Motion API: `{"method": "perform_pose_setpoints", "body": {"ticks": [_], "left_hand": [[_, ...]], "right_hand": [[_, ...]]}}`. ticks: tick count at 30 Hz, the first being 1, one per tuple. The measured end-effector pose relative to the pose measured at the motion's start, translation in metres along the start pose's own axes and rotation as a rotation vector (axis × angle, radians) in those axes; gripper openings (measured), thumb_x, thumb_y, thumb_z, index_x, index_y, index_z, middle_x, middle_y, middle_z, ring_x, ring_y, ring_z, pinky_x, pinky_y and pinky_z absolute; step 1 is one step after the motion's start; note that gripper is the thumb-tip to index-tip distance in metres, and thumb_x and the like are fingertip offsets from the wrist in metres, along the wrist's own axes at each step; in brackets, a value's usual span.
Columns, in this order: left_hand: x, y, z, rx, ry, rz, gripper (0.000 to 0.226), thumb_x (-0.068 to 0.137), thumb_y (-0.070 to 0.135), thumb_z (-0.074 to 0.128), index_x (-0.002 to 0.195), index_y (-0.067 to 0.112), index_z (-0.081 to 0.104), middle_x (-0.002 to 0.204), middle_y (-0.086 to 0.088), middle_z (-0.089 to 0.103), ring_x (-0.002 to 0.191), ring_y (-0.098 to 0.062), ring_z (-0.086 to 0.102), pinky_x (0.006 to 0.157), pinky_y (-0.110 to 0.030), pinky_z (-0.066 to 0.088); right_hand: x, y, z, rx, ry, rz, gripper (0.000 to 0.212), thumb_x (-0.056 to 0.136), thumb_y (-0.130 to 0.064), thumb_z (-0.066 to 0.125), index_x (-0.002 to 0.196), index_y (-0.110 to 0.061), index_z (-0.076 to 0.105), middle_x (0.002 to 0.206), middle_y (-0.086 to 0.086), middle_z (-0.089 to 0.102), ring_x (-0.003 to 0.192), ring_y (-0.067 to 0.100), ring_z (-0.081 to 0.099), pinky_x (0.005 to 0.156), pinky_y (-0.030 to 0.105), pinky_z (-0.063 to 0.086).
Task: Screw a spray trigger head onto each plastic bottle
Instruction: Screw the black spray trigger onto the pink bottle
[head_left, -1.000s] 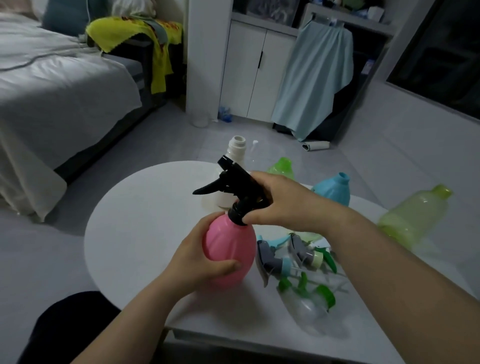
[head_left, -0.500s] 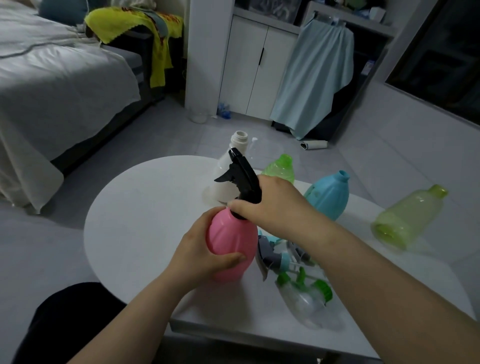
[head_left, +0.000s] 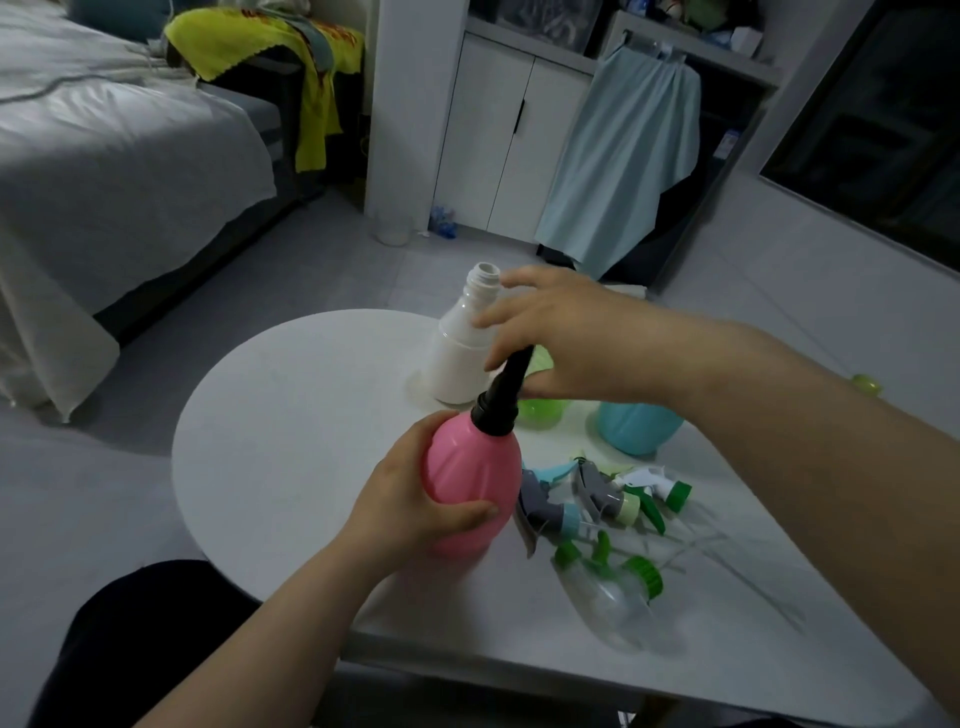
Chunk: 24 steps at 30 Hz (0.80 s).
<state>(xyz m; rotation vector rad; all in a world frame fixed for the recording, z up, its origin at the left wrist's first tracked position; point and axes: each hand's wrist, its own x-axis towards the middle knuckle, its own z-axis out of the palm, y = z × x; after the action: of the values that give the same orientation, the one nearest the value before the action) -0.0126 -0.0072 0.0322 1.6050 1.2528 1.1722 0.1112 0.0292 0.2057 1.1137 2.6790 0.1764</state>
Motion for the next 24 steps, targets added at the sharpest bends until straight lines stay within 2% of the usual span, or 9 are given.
{"method": "perform_pose_setpoints", "body": {"ticks": [2, 3, 5, 8, 12, 14, 17, 21, 24], "left_hand": [[0.000, 0.000, 0.001, -0.001, -0.001, 0.009, 0.069, 0.054, 0.030, 0.078, 0.094, 0.059, 0.029, 0.096, 0.035, 0.037, 0.083, 0.004, 0.045, 0.064, -0.007, 0.033], [0.000, -0.001, 0.001, -0.004, 0.003, 0.013, 0.070, 0.054, 0.030, 0.079, 0.094, 0.060, 0.029, 0.096, 0.036, 0.036, 0.084, 0.004, 0.044, 0.065, -0.008, 0.033], [0.001, -0.002, 0.001, -0.003, 0.009, 0.014, 0.072, 0.054, 0.031, 0.079, 0.094, 0.061, 0.027, 0.098, 0.034, 0.037, 0.085, 0.000, 0.044, 0.065, -0.008, 0.033], [0.001, -0.004, 0.001, -0.012, 0.010, 0.017, 0.071, 0.052, 0.034, 0.078, 0.095, 0.061, 0.029, 0.098, 0.035, 0.037, 0.085, 0.003, 0.045, 0.065, -0.009, 0.034], [0.001, -0.006, 0.000, -0.026, -0.001, 0.012, 0.072, 0.054, 0.032, 0.080, 0.096, 0.062, 0.029, 0.099, 0.036, 0.038, 0.087, 0.006, 0.045, 0.065, -0.012, 0.037], [0.001, -0.006, 0.000, -0.028, -0.008, 0.013, 0.073, 0.054, 0.032, 0.080, 0.096, 0.062, 0.029, 0.100, 0.035, 0.038, 0.087, 0.003, 0.045, 0.066, -0.013, 0.038], [0.001, -0.004, 0.001, -0.014, -0.016, 0.013, 0.072, 0.054, 0.035, 0.079, 0.096, 0.061, 0.027, 0.098, 0.035, 0.036, 0.087, 0.000, 0.045, 0.067, -0.015, 0.039], [0.001, -0.004, 0.000, -0.017, -0.006, 0.014, 0.072, 0.053, 0.035, 0.079, 0.094, 0.062, 0.028, 0.097, 0.036, 0.037, 0.086, 0.001, 0.044, 0.067, -0.015, 0.038], [0.001, -0.004, 0.000, -0.025, 0.008, 0.028, 0.076, 0.052, 0.032, 0.081, 0.094, 0.064, 0.027, 0.097, 0.036, 0.036, 0.085, 0.006, 0.042, 0.066, -0.010, 0.034]], "right_hand": [[0.003, -0.004, 0.003, 0.050, -0.024, 0.057, 0.020, 0.078, -0.032, 0.060, 0.092, -0.019, 0.065, 0.098, 0.004, 0.063, 0.096, 0.021, 0.052, 0.075, 0.034, 0.044], [0.004, -0.007, 0.006, 0.090, -0.038, 0.098, 0.021, 0.078, -0.037, 0.059, 0.082, -0.017, 0.064, 0.080, 0.004, 0.063, 0.075, 0.018, 0.053, 0.059, 0.029, 0.040], [0.008, -0.014, 0.011, 0.138, -0.019, 0.173, 0.032, 0.079, -0.046, 0.054, 0.078, -0.015, 0.061, 0.065, 0.000, 0.058, 0.059, 0.015, 0.050, 0.047, 0.025, 0.030], [0.009, -0.012, 0.011, 0.318, 0.017, 0.275, 0.045, 0.084, -0.051, 0.040, 0.108, -0.016, 0.056, 0.098, 0.006, 0.063, 0.083, 0.019, 0.055, 0.059, 0.025, 0.035], [-0.001, 0.007, -0.007, 0.426, 0.009, 0.204, 0.045, 0.088, -0.010, 0.036, 0.126, -0.033, 0.041, 0.132, 0.001, 0.049, 0.112, 0.010, 0.045, 0.084, 0.018, 0.029], [-0.007, 0.011, -0.012, 0.405, -0.100, 0.119, 0.060, 0.079, 0.003, 0.039, 0.111, -0.046, 0.050, 0.135, -0.004, 0.047, 0.118, 0.007, 0.044, 0.095, 0.024, 0.035], [-0.010, 0.011, -0.014, 0.432, -0.185, 0.075, 0.056, 0.076, -0.001, 0.053, 0.102, -0.050, 0.054, 0.139, -0.013, 0.041, 0.124, 0.004, 0.038, 0.105, 0.028, 0.032], [-0.005, 0.012, -0.011, 0.447, -0.162, 0.069, 0.037, 0.075, -0.026, 0.063, 0.108, -0.040, 0.056, 0.131, -0.016, 0.048, 0.116, 0.001, 0.042, 0.095, 0.020, 0.033], [-0.003, 0.010, -0.007, 0.429, -0.055, 0.132, 0.020, 0.072, -0.038, 0.063, 0.091, -0.031, 0.062, 0.094, -0.015, 0.060, 0.093, 0.007, 0.055, 0.077, 0.021, 0.044]]}}
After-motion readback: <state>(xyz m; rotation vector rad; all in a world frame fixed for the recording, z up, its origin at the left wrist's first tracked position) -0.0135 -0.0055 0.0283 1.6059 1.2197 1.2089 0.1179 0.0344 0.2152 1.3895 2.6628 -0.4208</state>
